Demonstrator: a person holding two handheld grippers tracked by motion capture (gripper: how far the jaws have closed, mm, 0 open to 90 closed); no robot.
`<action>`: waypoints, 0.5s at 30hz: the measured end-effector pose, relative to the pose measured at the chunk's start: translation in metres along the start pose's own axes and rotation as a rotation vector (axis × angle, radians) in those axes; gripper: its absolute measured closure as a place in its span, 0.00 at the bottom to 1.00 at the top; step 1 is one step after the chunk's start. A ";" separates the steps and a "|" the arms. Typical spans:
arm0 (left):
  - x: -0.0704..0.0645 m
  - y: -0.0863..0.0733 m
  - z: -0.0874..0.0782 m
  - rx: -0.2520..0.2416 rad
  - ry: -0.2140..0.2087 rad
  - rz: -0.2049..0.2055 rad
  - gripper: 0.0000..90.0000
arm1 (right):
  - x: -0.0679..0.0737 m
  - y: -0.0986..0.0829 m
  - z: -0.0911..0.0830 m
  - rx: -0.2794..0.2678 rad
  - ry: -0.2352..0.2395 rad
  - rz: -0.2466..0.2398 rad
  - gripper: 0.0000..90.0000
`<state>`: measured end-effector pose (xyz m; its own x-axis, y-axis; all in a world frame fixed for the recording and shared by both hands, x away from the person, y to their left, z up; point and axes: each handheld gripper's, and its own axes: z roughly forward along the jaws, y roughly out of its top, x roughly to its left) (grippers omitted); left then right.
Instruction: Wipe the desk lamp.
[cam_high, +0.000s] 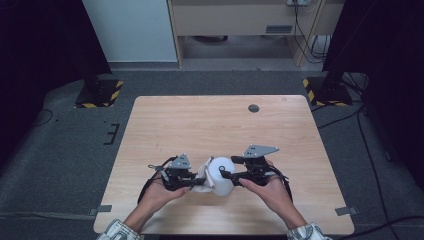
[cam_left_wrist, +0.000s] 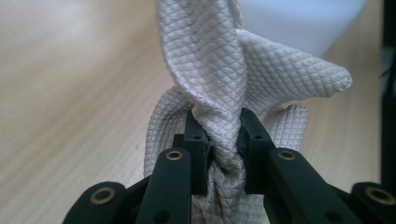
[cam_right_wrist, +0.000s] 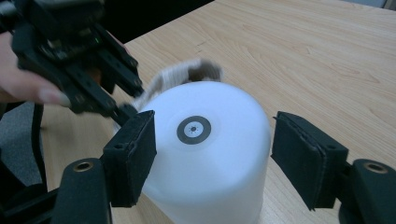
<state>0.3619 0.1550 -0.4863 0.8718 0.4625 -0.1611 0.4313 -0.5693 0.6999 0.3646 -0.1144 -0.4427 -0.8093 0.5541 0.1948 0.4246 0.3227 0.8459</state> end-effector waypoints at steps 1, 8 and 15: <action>-0.002 -0.001 0.006 0.046 0.016 0.008 0.84 | 0.000 0.000 0.000 -0.001 0.001 0.000 0.34; -0.002 0.008 -0.014 -0.111 0.016 -0.016 0.85 | 0.001 0.000 -0.001 -0.004 -0.014 -0.016 0.35; -0.011 0.012 -0.002 -0.050 0.030 0.041 0.85 | -0.002 0.000 -0.003 -0.003 -0.032 -0.019 0.36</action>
<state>0.3571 0.1446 -0.4752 0.8809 0.4601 -0.1112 0.3827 -0.5540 0.7393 0.3647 -0.1176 -0.4412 -0.8040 0.5719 0.1629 0.4078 0.3309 0.8510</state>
